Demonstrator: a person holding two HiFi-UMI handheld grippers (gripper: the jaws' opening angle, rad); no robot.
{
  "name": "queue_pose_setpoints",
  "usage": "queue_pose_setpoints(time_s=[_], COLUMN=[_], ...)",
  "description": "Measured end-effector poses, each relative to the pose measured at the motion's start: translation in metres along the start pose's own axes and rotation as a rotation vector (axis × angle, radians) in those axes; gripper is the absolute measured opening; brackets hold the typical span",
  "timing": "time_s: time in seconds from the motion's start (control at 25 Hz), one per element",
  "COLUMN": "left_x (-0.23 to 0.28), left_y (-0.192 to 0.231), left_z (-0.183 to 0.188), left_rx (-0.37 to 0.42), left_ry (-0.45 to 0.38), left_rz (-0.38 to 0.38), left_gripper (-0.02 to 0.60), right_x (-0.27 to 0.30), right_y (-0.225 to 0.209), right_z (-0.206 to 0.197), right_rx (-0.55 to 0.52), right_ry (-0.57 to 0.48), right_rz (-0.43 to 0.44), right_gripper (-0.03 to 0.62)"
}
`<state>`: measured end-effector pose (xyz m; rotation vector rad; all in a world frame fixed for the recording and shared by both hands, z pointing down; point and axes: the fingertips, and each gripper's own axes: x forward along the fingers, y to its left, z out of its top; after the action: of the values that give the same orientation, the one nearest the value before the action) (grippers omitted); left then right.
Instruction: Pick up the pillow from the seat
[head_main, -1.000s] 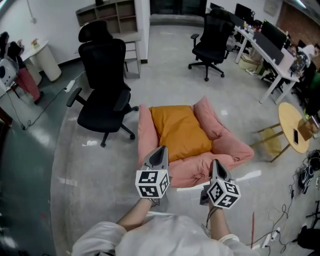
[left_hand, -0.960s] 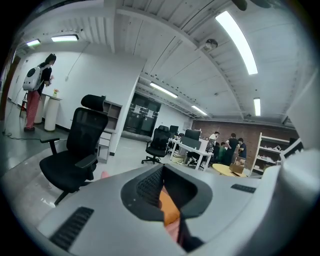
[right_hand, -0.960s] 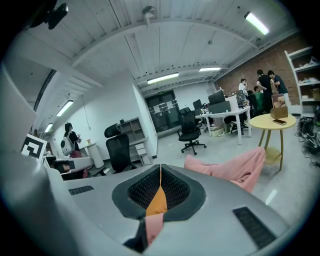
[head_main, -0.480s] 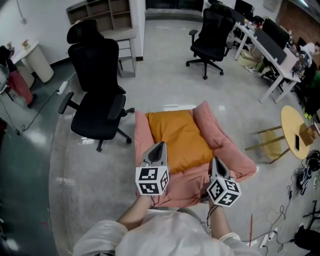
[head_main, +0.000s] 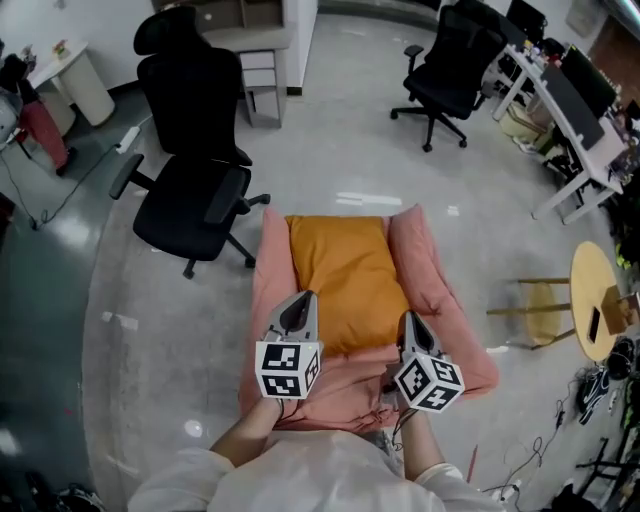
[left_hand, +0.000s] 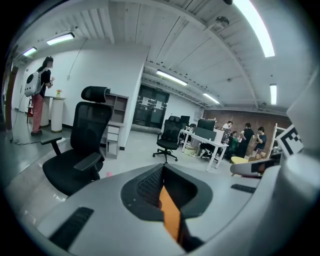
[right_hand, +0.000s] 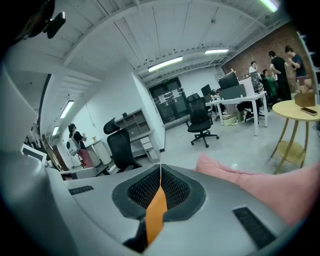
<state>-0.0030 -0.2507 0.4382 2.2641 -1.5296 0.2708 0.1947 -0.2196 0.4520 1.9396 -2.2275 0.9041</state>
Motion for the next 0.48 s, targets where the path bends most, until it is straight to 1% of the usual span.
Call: queue_pose_setpoints(time_s=[0.12,0.2,0.48], left_x=[0.015,0.027,0.084], left_y=[0.002,0.004,0.004], left_z=[-0.006,-0.014,-0.033], left_rx=[0.017,0.015,-0.011], left_ry=[0.022,0.04,0.094], left_rz=[0.033,0.047,0.059], left_gripper=[0.002,0.002,0.002], right_x=[0.021,0.037,0.097], right_y=[-0.008,-0.016,-0.052], right_z=[0.011,0.01,-0.016], right_rx=[-0.038,-0.043,-0.094], right_ry=[0.002,0.019,0.16], right_rz=[0.02,0.027,0.016], right_gripper=[0.029,0.029,0.031])
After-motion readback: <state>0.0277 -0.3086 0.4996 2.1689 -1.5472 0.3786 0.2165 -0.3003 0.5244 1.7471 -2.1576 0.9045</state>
